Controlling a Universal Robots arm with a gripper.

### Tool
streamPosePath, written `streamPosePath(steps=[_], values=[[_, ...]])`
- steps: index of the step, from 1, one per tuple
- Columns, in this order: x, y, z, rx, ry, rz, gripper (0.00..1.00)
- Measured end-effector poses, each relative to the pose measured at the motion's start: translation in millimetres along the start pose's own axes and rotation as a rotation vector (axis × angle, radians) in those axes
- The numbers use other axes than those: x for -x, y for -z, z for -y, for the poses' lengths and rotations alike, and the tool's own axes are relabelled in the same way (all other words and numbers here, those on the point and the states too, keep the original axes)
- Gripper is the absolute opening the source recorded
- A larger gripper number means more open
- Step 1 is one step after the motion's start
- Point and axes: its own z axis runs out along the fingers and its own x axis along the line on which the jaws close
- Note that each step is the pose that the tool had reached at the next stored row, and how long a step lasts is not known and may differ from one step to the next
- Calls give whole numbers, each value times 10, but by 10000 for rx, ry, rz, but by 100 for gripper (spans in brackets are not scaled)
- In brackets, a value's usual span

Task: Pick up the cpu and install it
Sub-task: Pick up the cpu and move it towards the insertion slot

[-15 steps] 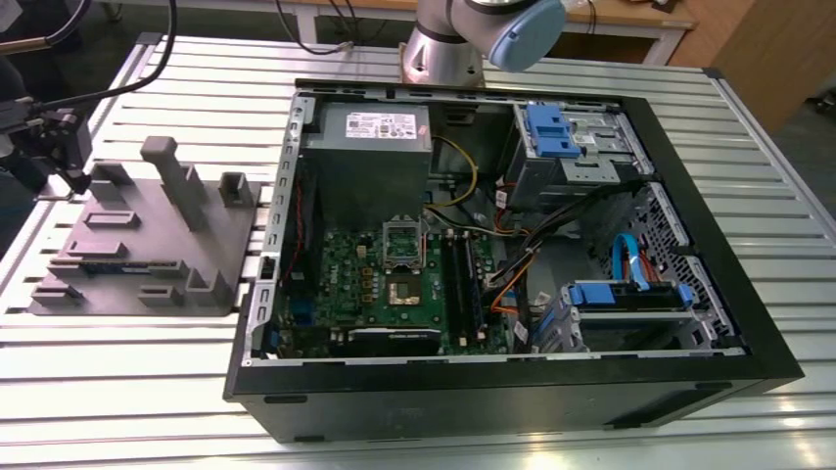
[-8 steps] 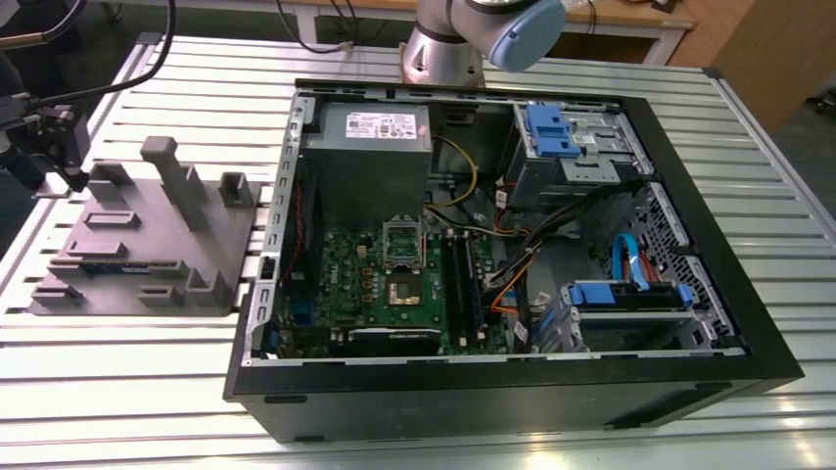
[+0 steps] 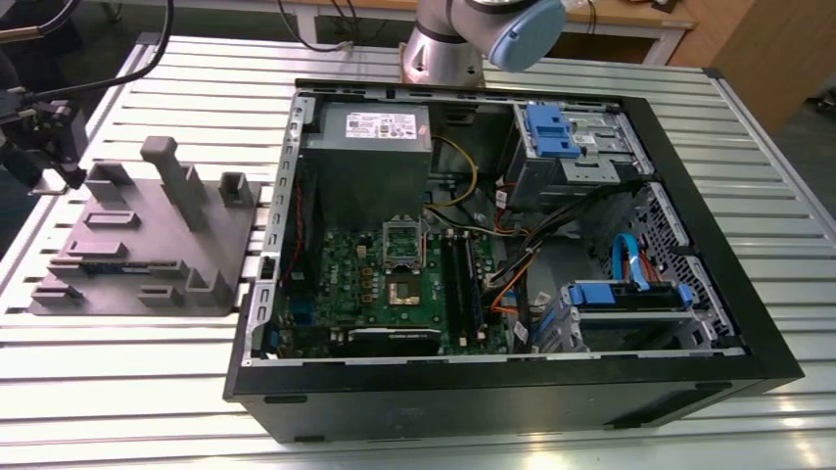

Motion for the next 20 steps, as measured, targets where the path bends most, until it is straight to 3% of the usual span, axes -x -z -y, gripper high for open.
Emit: streamPosePath(steps=[20], values=[[2,123,-5,0,0,0,47]])
